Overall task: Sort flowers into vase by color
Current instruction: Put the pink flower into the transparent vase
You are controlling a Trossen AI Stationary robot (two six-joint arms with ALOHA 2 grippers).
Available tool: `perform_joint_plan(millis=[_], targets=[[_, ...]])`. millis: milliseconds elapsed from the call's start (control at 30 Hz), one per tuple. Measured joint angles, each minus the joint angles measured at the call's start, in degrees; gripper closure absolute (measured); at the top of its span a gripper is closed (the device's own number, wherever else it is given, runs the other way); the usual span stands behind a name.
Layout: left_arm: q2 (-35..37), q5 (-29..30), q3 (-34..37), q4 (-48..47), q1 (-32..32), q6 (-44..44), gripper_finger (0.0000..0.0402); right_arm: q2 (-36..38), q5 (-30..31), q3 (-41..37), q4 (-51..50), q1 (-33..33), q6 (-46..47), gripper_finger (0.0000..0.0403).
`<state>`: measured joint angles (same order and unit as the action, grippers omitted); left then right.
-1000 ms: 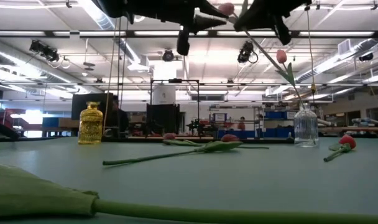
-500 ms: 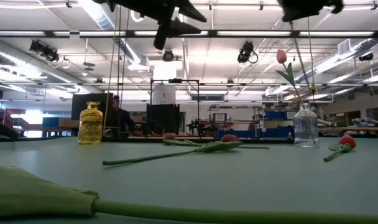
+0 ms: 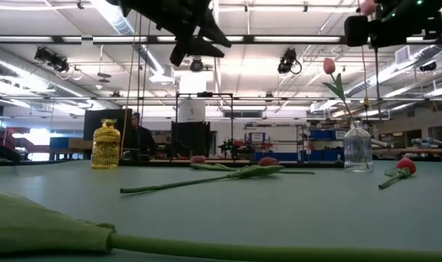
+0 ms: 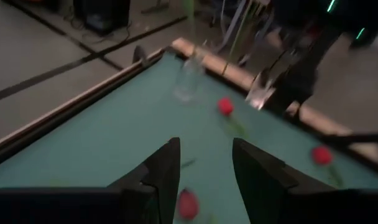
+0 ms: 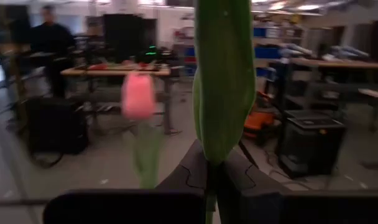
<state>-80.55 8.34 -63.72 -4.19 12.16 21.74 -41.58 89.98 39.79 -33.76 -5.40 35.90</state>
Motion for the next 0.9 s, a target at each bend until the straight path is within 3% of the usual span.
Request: perform_joint_plan(millis=[300,633,900], targets=[[0.0,0.02,0.0,-7.04,2.52,-2.15,0.0249,-1.77,0.12,0.33,20.04,-9.01,-10.49,0.0387],[0.0,0.0,0.0,-8.09,2.8,-6.56,0.0249,-7.77,-3.24,0.33,30.93,-17.89,-14.34,0.0387],[-0.02,0.0,0.0,-8.82,3.95,-7.91,0.0249,-10.56,-6.6,0.33,47.82,-20.34,-32.27,0.0386]])
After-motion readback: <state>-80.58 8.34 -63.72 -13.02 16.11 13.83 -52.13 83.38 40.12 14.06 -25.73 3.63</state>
